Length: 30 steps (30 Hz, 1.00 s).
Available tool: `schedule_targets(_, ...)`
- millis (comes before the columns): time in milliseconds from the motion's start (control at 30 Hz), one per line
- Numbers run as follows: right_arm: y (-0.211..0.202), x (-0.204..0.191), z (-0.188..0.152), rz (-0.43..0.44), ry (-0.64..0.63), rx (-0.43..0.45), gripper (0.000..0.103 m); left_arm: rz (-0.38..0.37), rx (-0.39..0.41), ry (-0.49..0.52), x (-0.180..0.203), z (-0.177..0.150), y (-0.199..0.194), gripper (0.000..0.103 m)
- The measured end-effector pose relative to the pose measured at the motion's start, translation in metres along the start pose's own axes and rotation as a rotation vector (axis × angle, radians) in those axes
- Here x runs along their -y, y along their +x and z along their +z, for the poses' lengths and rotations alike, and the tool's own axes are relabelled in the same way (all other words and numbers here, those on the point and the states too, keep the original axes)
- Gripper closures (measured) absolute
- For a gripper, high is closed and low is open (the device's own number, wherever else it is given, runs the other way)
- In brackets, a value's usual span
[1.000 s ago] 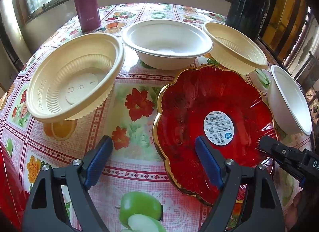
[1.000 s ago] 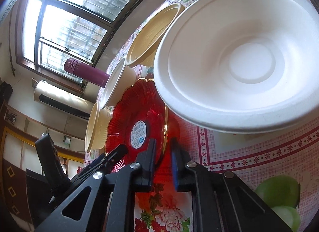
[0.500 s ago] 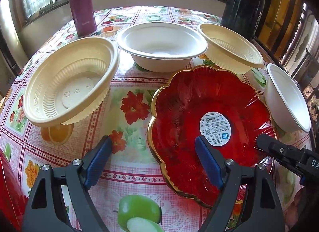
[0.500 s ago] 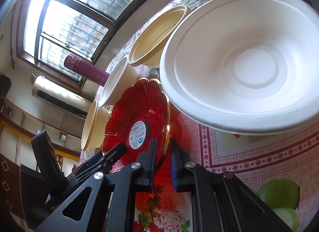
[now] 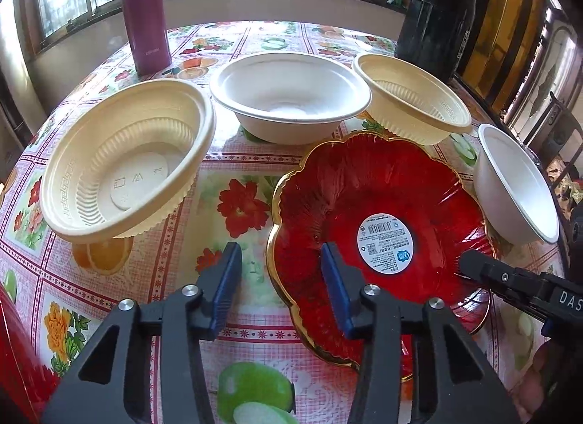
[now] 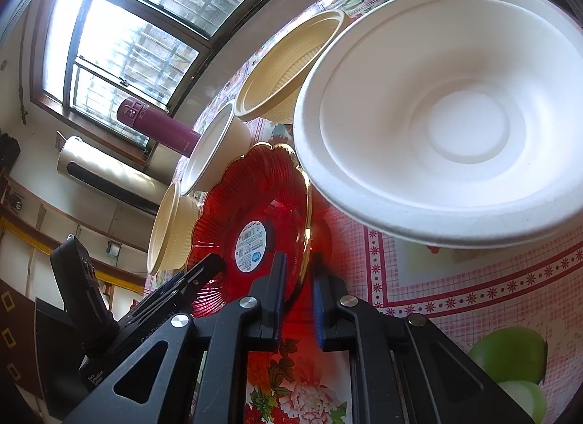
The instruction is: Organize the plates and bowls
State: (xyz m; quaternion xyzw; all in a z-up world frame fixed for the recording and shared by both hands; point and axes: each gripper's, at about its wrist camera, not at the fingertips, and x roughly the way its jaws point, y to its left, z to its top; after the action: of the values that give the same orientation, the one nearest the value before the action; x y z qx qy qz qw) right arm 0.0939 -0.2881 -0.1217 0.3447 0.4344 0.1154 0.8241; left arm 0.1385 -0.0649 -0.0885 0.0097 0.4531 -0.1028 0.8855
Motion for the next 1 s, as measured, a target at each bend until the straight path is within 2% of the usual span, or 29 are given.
schedule_targets(67,0.0003,-0.0001,0.0001,-0.002,-0.003,0.000,0.092,-0.012,0.003,-0.001,0.0003,0.0001,-0.0007,0.070)
schedule_targets(300,0.0003,0.0008,0.0004,0.000,-0.004,0.001,0.092,-0.026,0.011,0.010,0.0024,0.0002,-0.0020,0.082)
schedule_targets(1000,0.0010,-0.0002,0.0025,0.000,-0.010,0.003,0.092,-0.026,0.013,0.009,0.0005,0.0003,-0.0017,0.083)
